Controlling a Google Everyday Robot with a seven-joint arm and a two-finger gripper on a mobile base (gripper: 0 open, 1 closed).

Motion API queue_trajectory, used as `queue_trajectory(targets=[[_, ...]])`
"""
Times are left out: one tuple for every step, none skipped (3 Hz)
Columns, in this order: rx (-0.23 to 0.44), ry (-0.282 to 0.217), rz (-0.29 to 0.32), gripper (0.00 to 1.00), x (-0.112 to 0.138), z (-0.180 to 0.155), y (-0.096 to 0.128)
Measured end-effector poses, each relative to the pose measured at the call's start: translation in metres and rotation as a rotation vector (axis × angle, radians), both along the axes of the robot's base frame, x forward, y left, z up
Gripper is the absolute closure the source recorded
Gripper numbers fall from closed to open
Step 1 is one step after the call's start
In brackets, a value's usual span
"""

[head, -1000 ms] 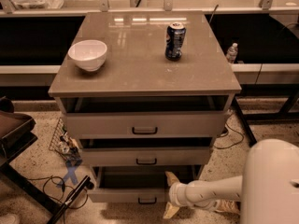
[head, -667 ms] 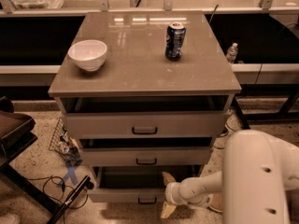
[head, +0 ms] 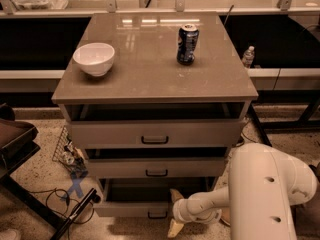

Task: Open bottom drawer

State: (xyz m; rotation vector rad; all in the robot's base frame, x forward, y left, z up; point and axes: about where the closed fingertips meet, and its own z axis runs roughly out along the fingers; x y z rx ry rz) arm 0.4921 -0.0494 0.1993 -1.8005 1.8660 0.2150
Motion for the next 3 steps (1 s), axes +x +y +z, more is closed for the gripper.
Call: queue_trajectory(targets=[[0.001,0.001,0.001,0.18,-0.0006,-0.0008,0.0009],[0.002,0.003,0.002,0.40,-0.0013,-0.0014,0.0020],[0.003,0.004,0.003,0.64,-0.0019,-0.0020,0.0032]])
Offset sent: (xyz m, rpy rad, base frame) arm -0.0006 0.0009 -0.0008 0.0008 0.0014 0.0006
